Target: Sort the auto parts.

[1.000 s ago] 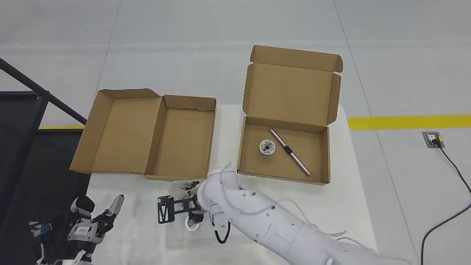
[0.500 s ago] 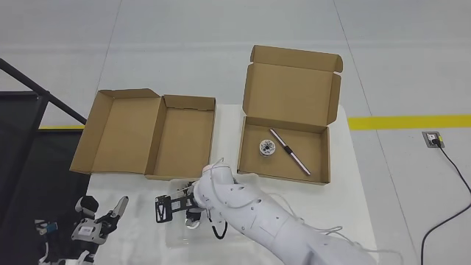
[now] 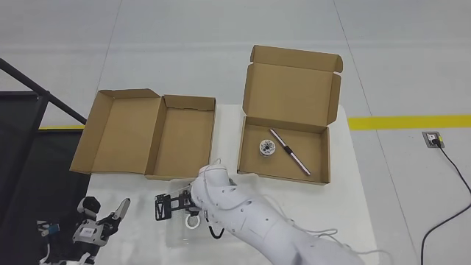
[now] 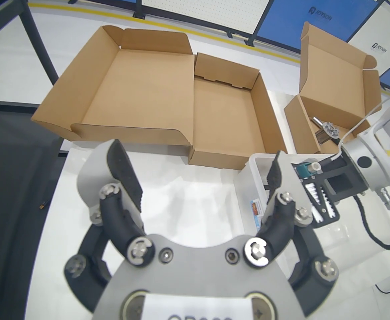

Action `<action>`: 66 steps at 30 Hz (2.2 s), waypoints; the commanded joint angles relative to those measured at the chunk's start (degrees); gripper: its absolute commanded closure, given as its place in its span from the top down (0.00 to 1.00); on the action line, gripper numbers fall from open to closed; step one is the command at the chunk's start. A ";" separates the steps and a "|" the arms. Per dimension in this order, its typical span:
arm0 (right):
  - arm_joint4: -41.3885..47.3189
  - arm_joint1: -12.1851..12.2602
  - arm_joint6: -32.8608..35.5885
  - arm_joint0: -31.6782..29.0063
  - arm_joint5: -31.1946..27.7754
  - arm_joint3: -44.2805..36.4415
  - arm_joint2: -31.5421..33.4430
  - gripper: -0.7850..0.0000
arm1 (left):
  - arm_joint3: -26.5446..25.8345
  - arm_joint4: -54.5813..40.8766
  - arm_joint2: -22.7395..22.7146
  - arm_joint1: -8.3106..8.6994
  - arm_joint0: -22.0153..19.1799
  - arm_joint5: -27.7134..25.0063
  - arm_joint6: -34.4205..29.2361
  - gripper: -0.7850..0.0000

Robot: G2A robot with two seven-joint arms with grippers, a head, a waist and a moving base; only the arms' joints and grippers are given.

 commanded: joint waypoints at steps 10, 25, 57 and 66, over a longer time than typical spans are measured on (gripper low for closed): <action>-1.03 -2.01 -0.46 0.22 1.77 4.19 -0.50 0.49 | 0.10 0.24 0.01 -0.25 -0.23 -0.25 -0.32 1.00; 0.21 -2.18 1.46 0.00 4.76 4.27 -1.74 0.26 | 0.23 0.54 0.09 -0.61 -0.44 -0.16 -0.38 1.00; -1.05 -1.79 -3.60 0.30 -2.20 3.40 -5.28 0.00 | 0.58 1.26 0.18 -1.29 -1.17 0.23 -0.64 1.00; -5.89 -0.62 -8.43 -1.97 4.84 0.41 -6.02 0.05 | 0.71 1.63 0.44 -1.46 -1.42 0.34 -0.74 1.00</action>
